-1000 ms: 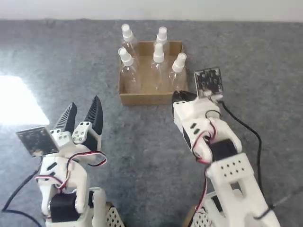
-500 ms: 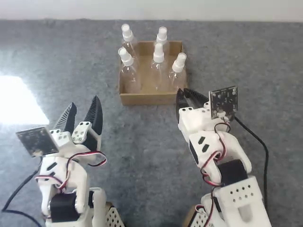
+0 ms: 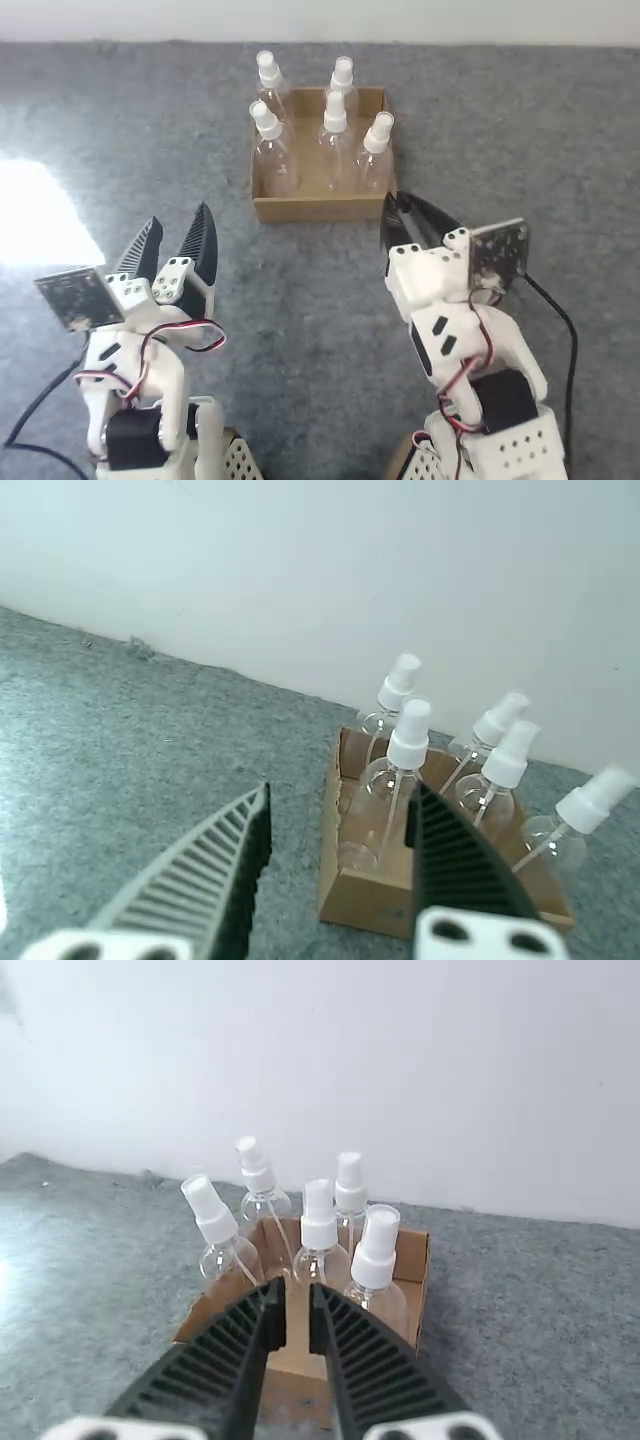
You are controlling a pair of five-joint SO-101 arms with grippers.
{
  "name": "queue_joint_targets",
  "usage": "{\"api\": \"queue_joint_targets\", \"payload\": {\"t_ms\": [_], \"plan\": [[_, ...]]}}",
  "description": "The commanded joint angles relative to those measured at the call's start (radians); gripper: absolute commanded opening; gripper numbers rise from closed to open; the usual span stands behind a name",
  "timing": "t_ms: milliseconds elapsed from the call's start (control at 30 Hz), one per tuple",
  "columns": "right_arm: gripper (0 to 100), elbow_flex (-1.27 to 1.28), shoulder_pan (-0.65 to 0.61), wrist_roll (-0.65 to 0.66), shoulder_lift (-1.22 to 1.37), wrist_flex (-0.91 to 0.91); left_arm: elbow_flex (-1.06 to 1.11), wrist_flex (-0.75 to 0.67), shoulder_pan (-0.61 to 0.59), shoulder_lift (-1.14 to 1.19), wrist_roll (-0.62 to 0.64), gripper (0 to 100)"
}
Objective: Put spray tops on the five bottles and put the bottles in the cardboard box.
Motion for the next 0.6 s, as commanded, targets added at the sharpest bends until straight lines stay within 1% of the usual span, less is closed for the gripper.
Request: {"api": "queue_joint_targets", "payload": {"t_ms": [0, 167, 333, 467, 567], "plan": [[1.6, -0.005, 0.002, -0.003, -0.099, 0.008, -0.016, -0.028, -0.003, -0.021, 0.008, 20], [1.6, 0.043, 0.002, 0.000, -0.209, 0.008, -0.016, -0.031, -0.003, -0.021, 0.008, 20], [1.5, 0.121, 0.004, 0.074, -0.351, 0.010, -0.013, -0.031, 0.002, -0.021, 0.008, 20], [1.4, 0.121, 0.004, 0.106, -0.358, 0.108, -0.012, -0.034, 0.005, -0.021, 0.008, 20], [1.4, 0.118, 0.016, 0.104, -0.360, 0.162, 0.008, -0.069, 0.005, -0.021, 0.008, 20]]}}
